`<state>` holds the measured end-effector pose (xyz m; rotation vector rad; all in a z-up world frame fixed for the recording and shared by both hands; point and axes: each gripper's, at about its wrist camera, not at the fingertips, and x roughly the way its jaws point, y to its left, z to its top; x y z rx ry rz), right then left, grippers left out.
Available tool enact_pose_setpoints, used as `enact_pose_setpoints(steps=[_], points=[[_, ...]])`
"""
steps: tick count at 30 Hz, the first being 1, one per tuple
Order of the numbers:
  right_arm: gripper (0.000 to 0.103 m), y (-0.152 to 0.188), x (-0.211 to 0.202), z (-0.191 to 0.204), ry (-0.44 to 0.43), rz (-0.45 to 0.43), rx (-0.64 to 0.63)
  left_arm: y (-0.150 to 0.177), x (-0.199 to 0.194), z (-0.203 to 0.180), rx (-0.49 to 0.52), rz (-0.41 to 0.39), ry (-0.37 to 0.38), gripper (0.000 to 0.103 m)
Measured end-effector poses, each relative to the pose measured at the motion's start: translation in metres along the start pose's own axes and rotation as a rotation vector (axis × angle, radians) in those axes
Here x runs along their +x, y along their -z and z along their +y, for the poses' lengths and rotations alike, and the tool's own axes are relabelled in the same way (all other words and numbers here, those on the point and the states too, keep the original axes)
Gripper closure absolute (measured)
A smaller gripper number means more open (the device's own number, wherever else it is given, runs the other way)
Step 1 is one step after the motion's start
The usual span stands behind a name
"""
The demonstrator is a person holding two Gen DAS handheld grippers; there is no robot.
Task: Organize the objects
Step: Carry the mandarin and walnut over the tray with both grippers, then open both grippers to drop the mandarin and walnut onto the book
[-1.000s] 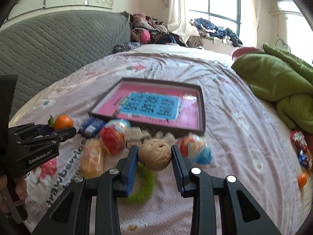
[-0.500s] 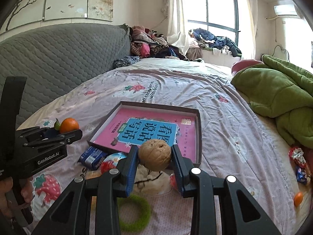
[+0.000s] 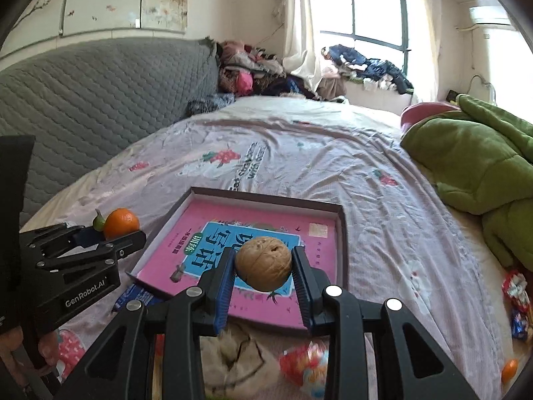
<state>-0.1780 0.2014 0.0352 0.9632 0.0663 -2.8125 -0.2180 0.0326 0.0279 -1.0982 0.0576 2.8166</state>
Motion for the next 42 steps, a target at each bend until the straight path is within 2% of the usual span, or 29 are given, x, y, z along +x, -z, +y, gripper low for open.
enact_pose_setpoints(steps=[7,11,23,28,35,39,40,42], points=[[0.069,-0.003,0.059,-0.005,-0.002,0.135,-0.007,-0.009,0.05,0.0,0.016,0.09,-0.001,0.068],[0.069,0.002,0.089,-0.007,0.005,0.218,-0.013,-0.005,0.081,0.003,0.012,0.17,-0.002,0.068],[0.069,0.017,0.141,-0.01,0.031,0.374,-0.02,0.015,0.131,0.0,0.032,0.315,0.011,0.068],[0.069,0.021,0.151,-0.012,0.039,0.407,-0.014,0.015,0.135,-0.002,0.055,0.317,0.005,0.065],[0.069,0.024,0.156,-0.013,0.033,0.441,0.004,0.014,0.136,0.001,0.037,0.333,0.006,0.063],[0.068,0.021,0.15,-0.015,0.028,0.433,0.018,0.011,0.132,0.004,0.013,0.332,0.038,0.049],[0.067,0.019,0.148,-0.015,0.032,0.426,0.014,0.009,0.128,0.004,0.011,0.323,0.042,0.049],[0.059,0.016,0.143,-0.014,0.034,0.417,0.007,0.006,0.123,0.004,0.01,0.311,0.042,0.045]])
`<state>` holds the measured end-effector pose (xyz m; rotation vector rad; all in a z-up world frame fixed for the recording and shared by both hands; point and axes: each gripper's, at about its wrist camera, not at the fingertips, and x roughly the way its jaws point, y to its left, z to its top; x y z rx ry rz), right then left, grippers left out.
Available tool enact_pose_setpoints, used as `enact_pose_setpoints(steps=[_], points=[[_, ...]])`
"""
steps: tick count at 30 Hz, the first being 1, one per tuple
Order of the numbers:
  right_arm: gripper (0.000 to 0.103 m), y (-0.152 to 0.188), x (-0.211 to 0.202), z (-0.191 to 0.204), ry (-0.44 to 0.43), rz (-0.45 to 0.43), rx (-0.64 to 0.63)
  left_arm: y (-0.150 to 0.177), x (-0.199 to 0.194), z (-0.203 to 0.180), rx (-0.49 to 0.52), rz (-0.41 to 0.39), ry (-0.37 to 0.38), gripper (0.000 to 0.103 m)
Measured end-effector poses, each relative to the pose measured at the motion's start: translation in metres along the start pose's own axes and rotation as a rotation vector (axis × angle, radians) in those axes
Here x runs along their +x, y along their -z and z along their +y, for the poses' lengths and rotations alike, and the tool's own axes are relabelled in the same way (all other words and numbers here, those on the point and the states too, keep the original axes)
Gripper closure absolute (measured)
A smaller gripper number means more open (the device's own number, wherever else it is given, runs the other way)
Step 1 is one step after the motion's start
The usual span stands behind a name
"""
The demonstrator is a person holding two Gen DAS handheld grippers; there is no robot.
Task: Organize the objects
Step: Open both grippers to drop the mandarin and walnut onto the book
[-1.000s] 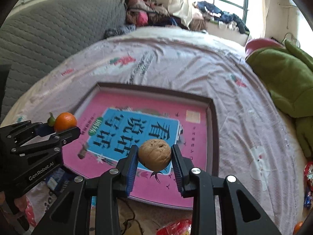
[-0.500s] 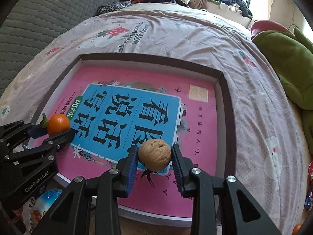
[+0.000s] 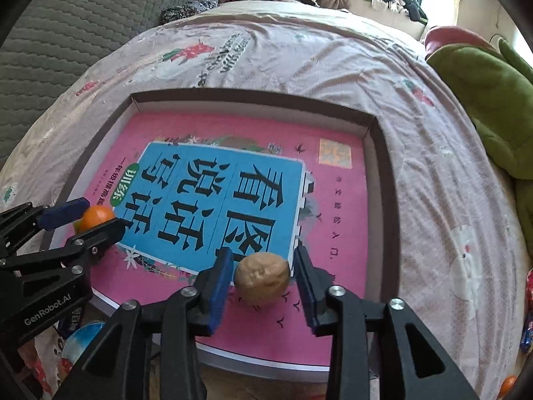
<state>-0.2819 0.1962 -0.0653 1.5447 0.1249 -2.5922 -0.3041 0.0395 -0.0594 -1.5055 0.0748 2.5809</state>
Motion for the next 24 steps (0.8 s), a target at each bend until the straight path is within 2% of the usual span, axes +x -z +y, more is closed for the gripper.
enact_pose_setpoints(steps=[2,8,17,24], points=[[0.055,-0.001,-0.005,0.0,-0.006,-0.005,0.0,-0.002,-0.007,0.0,-0.001,-0.01,-0.004,0.045],[0.055,-0.003,-0.03,-0.001,-0.003,-0.041,0.004,-0.007,-0.032,0.001,0.008,-0.043,-0.03,0.044],[0.054,-0.003,-0.094,-0.002,0.003,-0.131,0.003,-0.005,-0.09,0.004,0.01,-0.115,-0.066,0.044],[0.054,0.011,-0.141,0.003,0.022,-0.198,-0.02,0.008,-0.135,0.001,0.004,-0.171,-0.07,0.044]])
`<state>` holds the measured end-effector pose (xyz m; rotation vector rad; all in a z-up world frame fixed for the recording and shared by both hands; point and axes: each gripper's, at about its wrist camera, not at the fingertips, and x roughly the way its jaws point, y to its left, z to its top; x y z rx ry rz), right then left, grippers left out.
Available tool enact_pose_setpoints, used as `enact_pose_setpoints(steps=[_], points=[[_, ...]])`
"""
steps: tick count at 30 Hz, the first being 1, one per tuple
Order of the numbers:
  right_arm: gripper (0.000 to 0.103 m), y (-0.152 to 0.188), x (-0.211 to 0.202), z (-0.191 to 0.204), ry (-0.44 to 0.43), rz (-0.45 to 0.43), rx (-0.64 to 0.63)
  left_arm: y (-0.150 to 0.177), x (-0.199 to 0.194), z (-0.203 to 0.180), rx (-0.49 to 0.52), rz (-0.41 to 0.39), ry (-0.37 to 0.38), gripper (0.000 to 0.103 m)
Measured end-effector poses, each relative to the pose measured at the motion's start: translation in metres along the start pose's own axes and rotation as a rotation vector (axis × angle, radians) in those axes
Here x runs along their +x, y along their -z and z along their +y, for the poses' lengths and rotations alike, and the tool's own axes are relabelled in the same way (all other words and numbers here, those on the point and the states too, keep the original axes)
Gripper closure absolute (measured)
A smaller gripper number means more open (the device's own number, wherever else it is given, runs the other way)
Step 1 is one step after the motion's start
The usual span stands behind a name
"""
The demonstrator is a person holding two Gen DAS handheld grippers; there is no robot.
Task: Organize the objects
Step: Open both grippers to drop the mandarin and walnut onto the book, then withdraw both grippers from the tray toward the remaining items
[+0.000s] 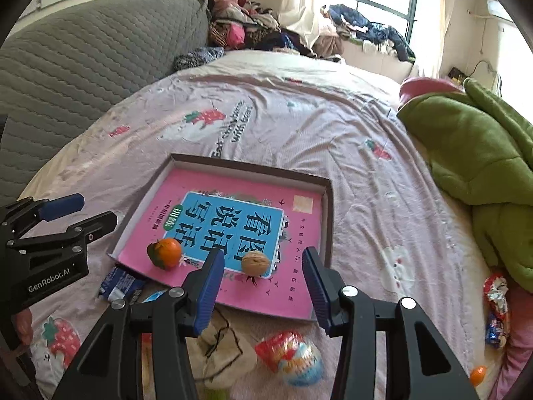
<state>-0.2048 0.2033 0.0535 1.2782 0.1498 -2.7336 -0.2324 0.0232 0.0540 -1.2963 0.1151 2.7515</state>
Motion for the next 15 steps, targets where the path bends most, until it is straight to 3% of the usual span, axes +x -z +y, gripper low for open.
enact_pose_setpoints(steps=[15], points=[[0.054,0.035,-0.075,0.004,-0.015,-0.082,-0.025,0.038,-0.057,-0.015,0.033,-0.035,-0.006,0.044]])
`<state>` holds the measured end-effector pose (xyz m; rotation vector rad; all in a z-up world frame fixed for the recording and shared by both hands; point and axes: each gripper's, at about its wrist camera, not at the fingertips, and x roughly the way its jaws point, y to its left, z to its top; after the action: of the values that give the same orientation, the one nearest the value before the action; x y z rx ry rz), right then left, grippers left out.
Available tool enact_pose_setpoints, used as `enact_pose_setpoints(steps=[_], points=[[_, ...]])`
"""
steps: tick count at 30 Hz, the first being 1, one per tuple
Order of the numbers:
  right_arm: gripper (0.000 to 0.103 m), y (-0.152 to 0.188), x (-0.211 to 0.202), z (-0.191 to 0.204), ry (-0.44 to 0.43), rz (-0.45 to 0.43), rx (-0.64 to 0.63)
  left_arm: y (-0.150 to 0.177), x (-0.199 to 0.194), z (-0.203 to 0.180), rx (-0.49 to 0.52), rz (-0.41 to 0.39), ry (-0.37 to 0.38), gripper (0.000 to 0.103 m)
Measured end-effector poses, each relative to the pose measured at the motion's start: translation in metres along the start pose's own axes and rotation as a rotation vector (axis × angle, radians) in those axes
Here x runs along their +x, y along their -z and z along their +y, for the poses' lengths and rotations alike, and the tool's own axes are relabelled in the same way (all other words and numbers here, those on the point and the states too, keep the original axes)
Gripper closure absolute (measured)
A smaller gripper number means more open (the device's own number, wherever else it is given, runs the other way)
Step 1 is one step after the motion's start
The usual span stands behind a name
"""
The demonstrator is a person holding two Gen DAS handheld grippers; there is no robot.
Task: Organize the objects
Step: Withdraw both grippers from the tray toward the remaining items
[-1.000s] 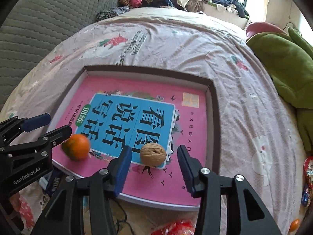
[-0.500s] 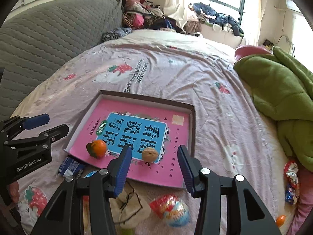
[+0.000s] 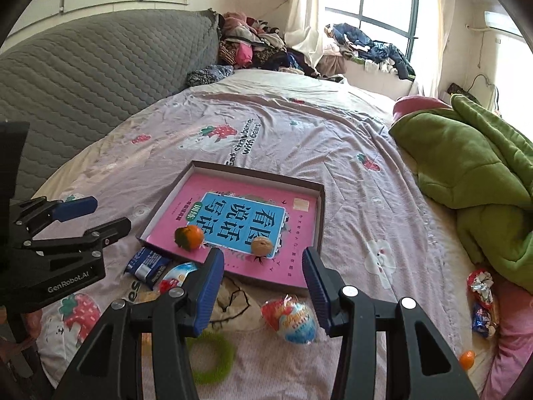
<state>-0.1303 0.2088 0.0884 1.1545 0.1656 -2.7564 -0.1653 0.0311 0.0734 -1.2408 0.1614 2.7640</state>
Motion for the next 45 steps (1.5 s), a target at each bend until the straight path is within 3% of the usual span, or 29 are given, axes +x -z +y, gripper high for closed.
enact_pose_setpoints(steps=[13,32,45], points=[[0.054,0.035,-0.034,0.012,0.007,-0.034,-0.028,0.034,-0.017,-0.009,-0.008,0.015,0.02,0.044],[0.054,0.089,-0.016,0.038,0.028,-0.009,-0.065,0.081,-0.005,-0.013,-0.009,0.039,0.024,0.044],[0.054,0.105,-0.004,0.038,0.018,0.021,-0.051,0.095,0.002,-0.016,-0.011,0.058,0.034,0.044]])
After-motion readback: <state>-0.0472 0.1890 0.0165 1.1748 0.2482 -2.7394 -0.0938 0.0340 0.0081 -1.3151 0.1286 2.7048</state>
